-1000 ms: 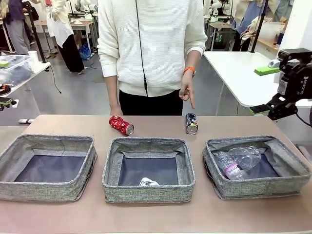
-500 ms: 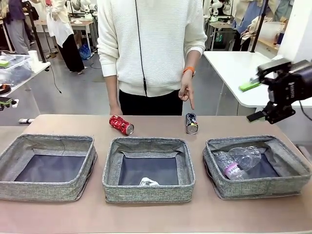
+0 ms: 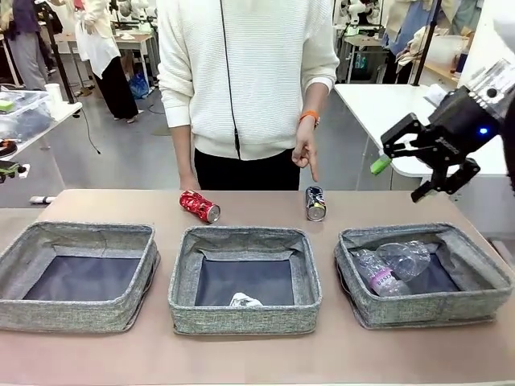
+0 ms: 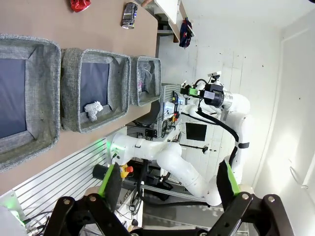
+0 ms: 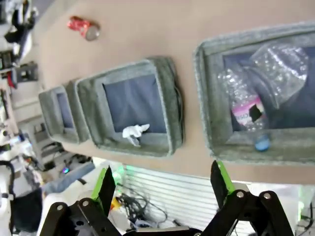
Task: Sort the waste into the appropriate baskets.
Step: Pick up the waste item pointed out by the person.
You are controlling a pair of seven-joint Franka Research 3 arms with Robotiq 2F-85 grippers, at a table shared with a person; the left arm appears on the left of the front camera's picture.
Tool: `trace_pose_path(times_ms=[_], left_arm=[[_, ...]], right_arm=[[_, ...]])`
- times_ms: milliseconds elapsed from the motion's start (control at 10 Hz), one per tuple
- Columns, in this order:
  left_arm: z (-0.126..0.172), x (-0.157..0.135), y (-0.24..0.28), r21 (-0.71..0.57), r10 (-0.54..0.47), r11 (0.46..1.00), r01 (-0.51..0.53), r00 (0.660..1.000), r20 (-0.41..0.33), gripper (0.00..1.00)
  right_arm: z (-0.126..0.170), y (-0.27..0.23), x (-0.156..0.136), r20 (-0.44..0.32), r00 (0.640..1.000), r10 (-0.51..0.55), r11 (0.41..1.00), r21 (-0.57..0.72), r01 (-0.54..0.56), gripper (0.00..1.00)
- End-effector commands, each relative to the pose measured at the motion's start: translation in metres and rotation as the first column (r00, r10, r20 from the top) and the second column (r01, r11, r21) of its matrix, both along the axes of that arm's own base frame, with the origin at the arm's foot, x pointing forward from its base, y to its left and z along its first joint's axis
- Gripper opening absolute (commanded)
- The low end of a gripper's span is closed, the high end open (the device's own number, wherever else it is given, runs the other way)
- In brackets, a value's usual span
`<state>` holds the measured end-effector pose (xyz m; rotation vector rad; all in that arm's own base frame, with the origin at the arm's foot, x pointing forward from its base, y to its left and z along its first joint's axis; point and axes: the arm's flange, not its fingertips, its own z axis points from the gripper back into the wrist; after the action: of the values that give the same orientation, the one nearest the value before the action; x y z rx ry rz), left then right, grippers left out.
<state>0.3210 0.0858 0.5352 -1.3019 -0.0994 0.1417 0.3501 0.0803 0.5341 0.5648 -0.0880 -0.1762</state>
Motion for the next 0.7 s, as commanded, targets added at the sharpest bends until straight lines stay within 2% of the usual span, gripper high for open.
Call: trace_pose_path(times_ms=[0,100,300,400,600], left_arm=[[0.000,-0.002,0.002,0.013,-0.019,1.000,0.019,1.000,0.015,1.00],[0.000,-0.002,0.002,0.013,-0.019,1.000,0.019,1.000,0.015,1.00],[0.000,-0.002,0.002,0.013,-0.019,1.000,0.019,1.000,0.015,1.00],[0.000,-0.002,0.002,0.013,-0.019,1.000,0.019,1.000,0.015,1.00],[0.000,-0.002,0.002,0.013,-0.019,1.000,0.019,1.000,0.015,1.00]], right_arm=[[0.003,0.009,-0.007,-0.040,0.996,-0.081,0.986,-0.152,0.074,1.00],[-0.002,0.021,0.015,-0.036,0.998,-0.051,0.974,-0.222,0.042,1.00],[-0.024,0.023,0.066,-0.009,0.994,-0.111,0.959,-0.262,0.104,1.00],[-0.044,0.023,0.092,0.012,0.997,-0.081,0.965,-0.249,0.081,1.00],[-0.079,0.012,0.125,0.062,0.998,-0.019,0.979,-0.203,0.032,1.00]])
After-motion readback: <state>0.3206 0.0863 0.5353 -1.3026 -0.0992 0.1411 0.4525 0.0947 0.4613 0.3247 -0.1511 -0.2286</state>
